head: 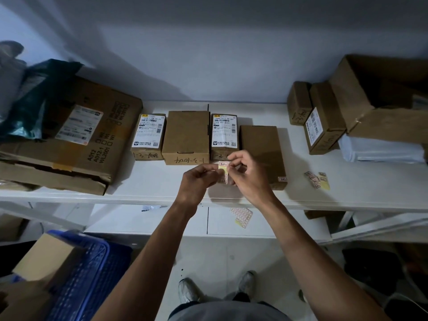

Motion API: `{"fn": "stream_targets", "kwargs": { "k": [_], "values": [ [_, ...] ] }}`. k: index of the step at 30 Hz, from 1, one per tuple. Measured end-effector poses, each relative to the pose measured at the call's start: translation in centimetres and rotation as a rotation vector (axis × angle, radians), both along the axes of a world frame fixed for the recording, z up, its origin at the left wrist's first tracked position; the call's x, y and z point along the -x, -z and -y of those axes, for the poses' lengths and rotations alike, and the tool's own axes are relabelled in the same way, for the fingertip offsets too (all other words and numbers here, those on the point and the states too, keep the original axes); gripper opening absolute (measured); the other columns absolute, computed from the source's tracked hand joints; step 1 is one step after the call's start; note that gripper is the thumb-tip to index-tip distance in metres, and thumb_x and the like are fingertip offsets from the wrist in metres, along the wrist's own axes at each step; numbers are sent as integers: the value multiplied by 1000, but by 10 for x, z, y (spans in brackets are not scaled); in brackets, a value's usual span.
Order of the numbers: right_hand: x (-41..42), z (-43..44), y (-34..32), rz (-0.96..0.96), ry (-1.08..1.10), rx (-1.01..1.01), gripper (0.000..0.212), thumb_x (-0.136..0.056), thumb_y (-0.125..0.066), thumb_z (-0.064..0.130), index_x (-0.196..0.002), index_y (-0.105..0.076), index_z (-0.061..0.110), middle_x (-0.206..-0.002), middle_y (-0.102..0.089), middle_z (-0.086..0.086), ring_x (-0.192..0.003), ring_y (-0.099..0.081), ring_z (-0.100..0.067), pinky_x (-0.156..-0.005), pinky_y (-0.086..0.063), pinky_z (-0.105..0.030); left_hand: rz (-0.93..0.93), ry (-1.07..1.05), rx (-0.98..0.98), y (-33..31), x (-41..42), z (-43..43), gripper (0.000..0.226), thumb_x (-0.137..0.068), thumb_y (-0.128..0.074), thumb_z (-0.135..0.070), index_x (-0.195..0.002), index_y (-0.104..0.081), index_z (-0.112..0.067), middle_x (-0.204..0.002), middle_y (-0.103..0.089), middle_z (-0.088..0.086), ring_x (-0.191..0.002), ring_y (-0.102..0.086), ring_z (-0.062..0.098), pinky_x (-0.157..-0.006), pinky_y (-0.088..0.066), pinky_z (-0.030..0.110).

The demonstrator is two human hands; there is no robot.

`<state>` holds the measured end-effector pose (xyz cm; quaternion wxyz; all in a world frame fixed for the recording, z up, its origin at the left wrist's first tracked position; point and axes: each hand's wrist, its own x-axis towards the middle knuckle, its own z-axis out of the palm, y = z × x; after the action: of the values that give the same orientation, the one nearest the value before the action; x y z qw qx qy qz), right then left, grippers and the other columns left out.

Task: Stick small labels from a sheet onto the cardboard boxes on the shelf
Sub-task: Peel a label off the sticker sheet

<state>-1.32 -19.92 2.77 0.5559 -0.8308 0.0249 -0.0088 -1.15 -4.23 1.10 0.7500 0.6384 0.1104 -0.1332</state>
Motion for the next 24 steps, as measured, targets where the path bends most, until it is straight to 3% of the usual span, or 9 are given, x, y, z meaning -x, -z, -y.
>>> {"fn": "stream_targets", "kwargs": {
  "k": [5, 9, 14, 17, 20, 24],
  "values": [
    [4, 5, -2, 29, -16, 12, 12, -93, -67, 7, -97, -65, 19, -88, -64, 2, -60, -64, -17, -64, -61, -49, 54, 55, -14, -10, -1, 4, 16, -88, -72, -7, -99, -72, 4, -88, -71, 16, -83, -65, 23, -96, -54, 40],
    [8, 11, -4, 60, -38, 19, 13, -93, -68, 13, -99, -67, 24, -89, -65, 9, -68, -66, -17, -65, -59, -46, 61, 92, -11, -14, -1, 5, 20, -89, -71, -8, -103, -70, 7, -93, -71, 18, -86, -66, 24, -98, -53, 42],
    [11, 19, -3, 105, -57, 96, 13, -93, -71, 21, -105, -70, 23, -89, -67, 15, -69, -63, -5, -62, -54, -31, 98, 133, -50, -18, 1, 6, 10, -89, -70, -6, -96, -72, 1, -86, -71, 16, -81, -65, 22, -93, -55, 38],
    [11, 22, -2, 198, -34, 267, 23, -92, -71, 28, -115, -67, 27, -93, -66, 15, -73, -60, 0, -64, -48, -22, 106, 130, -62, -19, 1, 8, 8, -89, -70, -5, -95, -73, 1, -84, -72, 14, -77, -65, 21, -90, -56, 40],
    [12, 24, -5, 330, -46, 429, 22, -91, -71, 31, -113, -69, 26, -94, -62, 14, -73, -59, -4, -66, -55, -32, 118, 127, -102, -21, -1, 8, 6, -90, -69, -4, -93, -74, -1, -81, -73, 9, -76, -65, 18, -86, -56, 37],
    [13, 23, -6, 370, -69, 464, 18, -92, -68, 33, -102, -75, 20, -92, -62, 8, -71, -63, -12, -61, -55, -37, 152, 140, -152, -25, 0, 8, 9, -91, -67, -1, -88, -74, -7, -78, -73, 3, -69, -65, 7, -71, -52, 18]
  ]
}}
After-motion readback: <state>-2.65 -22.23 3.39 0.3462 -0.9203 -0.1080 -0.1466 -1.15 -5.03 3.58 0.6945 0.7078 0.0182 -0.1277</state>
